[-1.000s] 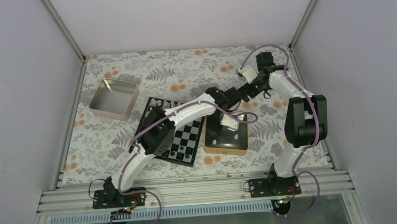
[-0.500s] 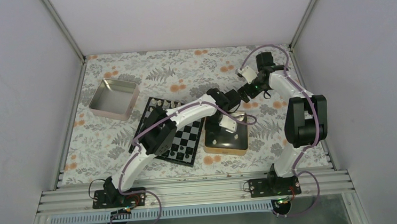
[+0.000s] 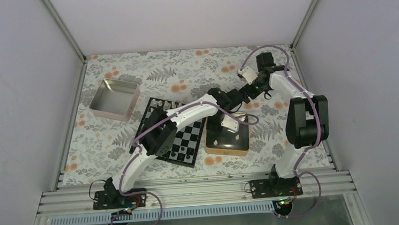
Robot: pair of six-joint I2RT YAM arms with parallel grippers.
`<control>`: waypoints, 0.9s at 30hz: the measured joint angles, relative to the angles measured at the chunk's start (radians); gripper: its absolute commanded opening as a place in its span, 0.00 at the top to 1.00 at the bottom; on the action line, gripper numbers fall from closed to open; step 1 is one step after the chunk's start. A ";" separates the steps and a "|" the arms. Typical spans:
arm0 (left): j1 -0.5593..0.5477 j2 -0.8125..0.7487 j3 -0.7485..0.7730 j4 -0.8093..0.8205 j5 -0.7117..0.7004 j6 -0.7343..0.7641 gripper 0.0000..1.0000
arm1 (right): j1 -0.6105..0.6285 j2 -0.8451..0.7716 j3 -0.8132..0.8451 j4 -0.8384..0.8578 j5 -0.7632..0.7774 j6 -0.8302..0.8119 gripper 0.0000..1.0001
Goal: Set up the chess pieces on the board
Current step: Pick up the chess piece from the storage box.
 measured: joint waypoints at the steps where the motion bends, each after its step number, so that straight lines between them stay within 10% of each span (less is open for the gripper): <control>1: 0.000 0.000 0.006 -0.004 0.000 0.000 0.94 | 0.000 0.000 0.000 0.000 0.000 0.000 0.00; 18: 0.024 -0.160 0.018 -0.036 -0.012 -0.003 0.97 | 0.000 0.005 -0.002 -0.002 0.001 0.000 0.00; 27: 0.228 -0.382 -0.230 0.033 -0.010 -0.014 0.97 | 0.000 0.006 -0.002 -0.007 0.001 0.000 0.00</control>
